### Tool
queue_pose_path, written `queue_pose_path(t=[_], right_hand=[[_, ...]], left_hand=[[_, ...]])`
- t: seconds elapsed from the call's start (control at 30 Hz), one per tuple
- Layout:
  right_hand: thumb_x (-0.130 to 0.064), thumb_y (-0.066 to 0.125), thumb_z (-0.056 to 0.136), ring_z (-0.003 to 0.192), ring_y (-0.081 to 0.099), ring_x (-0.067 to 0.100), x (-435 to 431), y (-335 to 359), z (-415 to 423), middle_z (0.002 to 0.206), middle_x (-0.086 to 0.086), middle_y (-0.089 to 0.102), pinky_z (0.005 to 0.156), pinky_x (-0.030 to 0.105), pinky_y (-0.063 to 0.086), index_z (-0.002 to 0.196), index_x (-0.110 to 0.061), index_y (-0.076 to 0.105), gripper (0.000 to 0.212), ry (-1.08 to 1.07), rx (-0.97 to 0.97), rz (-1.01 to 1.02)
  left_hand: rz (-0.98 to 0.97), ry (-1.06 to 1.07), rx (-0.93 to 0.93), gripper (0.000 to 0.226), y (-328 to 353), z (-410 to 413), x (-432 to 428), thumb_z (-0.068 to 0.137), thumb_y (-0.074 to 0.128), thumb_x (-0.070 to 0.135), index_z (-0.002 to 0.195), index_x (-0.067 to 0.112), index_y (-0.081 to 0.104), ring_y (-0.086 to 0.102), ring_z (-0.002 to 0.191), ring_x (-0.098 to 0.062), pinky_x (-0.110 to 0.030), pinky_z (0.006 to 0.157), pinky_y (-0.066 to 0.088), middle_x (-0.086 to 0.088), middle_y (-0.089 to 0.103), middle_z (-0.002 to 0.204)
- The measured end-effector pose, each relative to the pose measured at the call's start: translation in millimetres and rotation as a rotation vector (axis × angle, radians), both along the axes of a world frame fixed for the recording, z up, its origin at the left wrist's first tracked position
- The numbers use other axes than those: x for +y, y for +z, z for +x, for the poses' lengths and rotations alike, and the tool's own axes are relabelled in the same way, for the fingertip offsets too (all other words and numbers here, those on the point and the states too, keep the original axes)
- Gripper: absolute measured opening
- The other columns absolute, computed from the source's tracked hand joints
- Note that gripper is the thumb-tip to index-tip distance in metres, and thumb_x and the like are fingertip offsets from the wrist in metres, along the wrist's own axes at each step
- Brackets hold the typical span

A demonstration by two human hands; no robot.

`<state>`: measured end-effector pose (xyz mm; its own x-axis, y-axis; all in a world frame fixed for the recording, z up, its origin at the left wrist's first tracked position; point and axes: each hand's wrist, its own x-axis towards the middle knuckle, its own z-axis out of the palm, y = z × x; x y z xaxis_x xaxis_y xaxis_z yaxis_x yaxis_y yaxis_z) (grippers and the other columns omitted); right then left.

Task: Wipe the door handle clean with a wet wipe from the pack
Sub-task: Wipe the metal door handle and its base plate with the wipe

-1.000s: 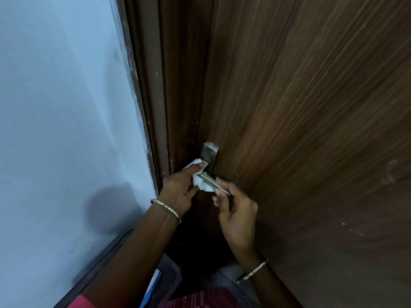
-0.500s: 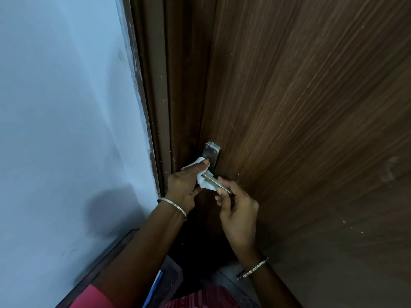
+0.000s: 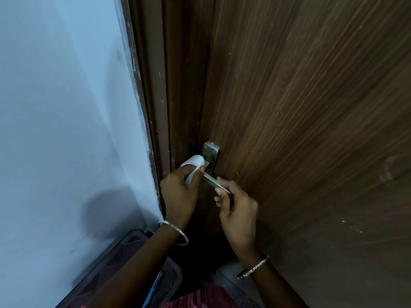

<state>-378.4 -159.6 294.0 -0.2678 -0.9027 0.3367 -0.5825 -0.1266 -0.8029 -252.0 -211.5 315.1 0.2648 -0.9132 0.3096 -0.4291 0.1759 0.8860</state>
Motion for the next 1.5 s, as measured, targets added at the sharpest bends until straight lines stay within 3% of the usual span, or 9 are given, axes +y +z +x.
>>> queue_pose_path(t=[0.13,0.33,0.5,0.63,0.8,0.9,1.13,1.37,1.5], right_hand=[[-0.016,0.060,0.099,0.082,0.072,0.001,-0.4,-1.9,0.5,0.097,-0.008,0.074,0.070,0.033,0.063,0.121,-0.022,0.068,0.025,-0.011,-0.004,-0.005],[-0.015,0.060,0.099,0.082,0.071,-0.002,1.1,-0.9,1.9,0.099,-0.008,0.074,0.070,0.027,0.062,0.122,-0.021,0.068,0.026,-0.014,0.039,-0.019],[-0.018,0.059,0.099,0.082,0.071,-0.002,1.6,0.4,1.4,0.101,-0.006,0.074,0.069,0.028,0.063,0.122,-0.021,0.068,0.025,-0.011,0.028,-0.023],[-0.018,0.059,0.099,0.081,0.072,-0.001,1.2,-1.5,2.1,0.100,-0.007,0.074,0.069,0.031,0.063,0.122,-0.020,0.069,0.024,-0.021,0.021,-0.024],[-0.015,0.060,0.099,0.081,0.072,-0.001,0.0,-2.2,3.0,0.102,-0.008,0.074,0.068,0.030,0.063,0.119,-0.020,0.069,0.023,-0.026,0.017,-0.016],[-0.011,0.060,0.098,0.077,0.071,0.001,0.1,-2.1,3.1,0.097,-0.007,0.074,0.067,0.032,0.062,0.114,-0.018,0.070,0.020,-0.031,0.019,-0.031],[-0.011,0.059,0.098,0.077,0.071,0.001,0.4,-1.5,4.3,0.094,-0.008,0.074,0.068,0.032,0.062,0.117,-0.020,0.069,0.023,-0.031,0.027,-0.030],[-0.015,0.058,0.099,0.078,0.071,0.002,0.8,0.1,5.6,0.095,-0.009,0.074,0.068,0.034,0.062,0.114,-0.021,0.069,0.019,-0.035,0.033,-0.032],[-0.015,0.059,0.099,0.080,0.072,-0.001,0.6,-0.1,5.5,0.100,-0.009,0.074,0.069,0.031,0.063,0.120,-0.023,0.068,0.024,-0.029,0.021,-0.017]], left_hand=[[-0.102,-0.135,-0.260,0.030,7.8,-2.2,-2.7,0.099,0.056,0.033,0.080,0.016,0.073,0.065,0.063,-0.009,-0.008,0.058,0.035,0.004,0.071,0.070],[-0.239,-0.308,-0.581,0.033,3.0,15.4,-9.6,0.102,0.044,0.034,0.090,0.017,0.070,0.068,0.076,-0.022,-0.029,0.061,0.051,-0.003,0.071,0.091],[-0.287,-0.384,-0.708,0.031,-2.7,27.5,-15.7,0.102,0.043,0.033,0.101,0.017,0.069,0.066,0.074,-0.023,-0.026,0.056,0.044,-0.006,0.065,0.104],[-0.117,-0.249,-0.247,0.026,-9.8,21.0,-18.7,0.097,0.059,0.027,0.089,0.010,0.077,0.065,0.071,-0.011,-0.008,0.065,0.040,-0.006,0.075,0.082],[0.153,-0.025,0.073,0.015,-4.0,-2.3,-19.2,0.080,0.076,0.026,0.088,0.013,0.080,0.064,0.068,0.001,-0.011,0.063,0.047,0.004,0.076,0.081],[0.318,0.036,0.255,0.024,-6.2,-9.9,-24.5,0.073,0.083,0.032,0.084,0.012,0.080,0.068,0.070,-0.007,-0.021,0.071,0.054,-0.001,0.077,0.080],[0.606,-0.169,0.649,0.017,4.1,-6.5,-33.4,0.085,0.075,0.024,0.073,0.016,0.068,0.068,0.063,-0.014,-0.024,0.057,0.059,-0.001,0.070,0.069],[0.490,-0.202,0.395,0.045,-1.3,-20.2,-29.5,0.097,0.043,0.050,0.111,0.013,0.066,0.067,0.097,-0.028,-0.045,0.090,0.055,-0.008,0.070,0.104],[0.537,-0.135,0.397,0.066,-12.2,-18.2,-42.8,0.085,0.035,0.054,0.104,0.002,0.071,0.070,0.093,-0.036,-0.049,0.085,0.057,-0.021,0.073,0.098]])
